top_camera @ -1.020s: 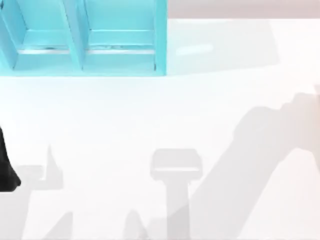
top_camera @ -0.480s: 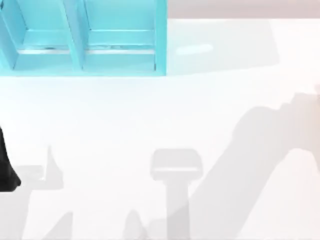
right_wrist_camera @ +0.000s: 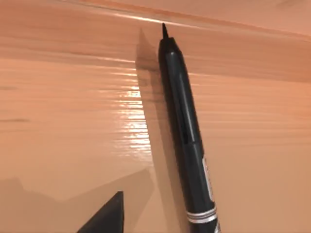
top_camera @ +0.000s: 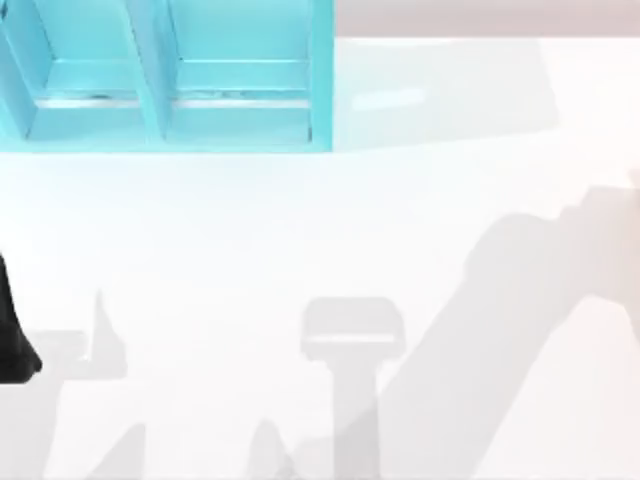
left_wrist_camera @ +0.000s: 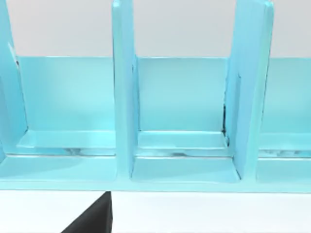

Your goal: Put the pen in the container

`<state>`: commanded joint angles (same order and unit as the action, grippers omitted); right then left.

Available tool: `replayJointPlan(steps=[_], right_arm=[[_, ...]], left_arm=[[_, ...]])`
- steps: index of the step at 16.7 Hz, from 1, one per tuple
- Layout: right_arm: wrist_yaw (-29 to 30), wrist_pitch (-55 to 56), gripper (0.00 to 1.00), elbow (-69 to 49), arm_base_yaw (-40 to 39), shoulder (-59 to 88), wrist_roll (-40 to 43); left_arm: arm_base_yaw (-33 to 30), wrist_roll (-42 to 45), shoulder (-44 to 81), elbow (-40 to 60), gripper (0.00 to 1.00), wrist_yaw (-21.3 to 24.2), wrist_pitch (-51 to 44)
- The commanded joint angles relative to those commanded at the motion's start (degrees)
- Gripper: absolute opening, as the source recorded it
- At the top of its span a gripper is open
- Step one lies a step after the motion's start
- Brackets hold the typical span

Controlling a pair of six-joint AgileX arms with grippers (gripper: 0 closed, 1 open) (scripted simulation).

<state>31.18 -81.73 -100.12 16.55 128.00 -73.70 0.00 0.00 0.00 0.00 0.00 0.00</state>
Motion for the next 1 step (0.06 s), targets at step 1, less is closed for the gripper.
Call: replayJointPlan(steps=[1], right_arm=[[0.0, 0.0, 1.00, 0.0, 0.0, 0.0, 0.0]], left_arm=[[0.0, 0.0, 0.0, 0.0, 1.00, 0.0, 0.0]])
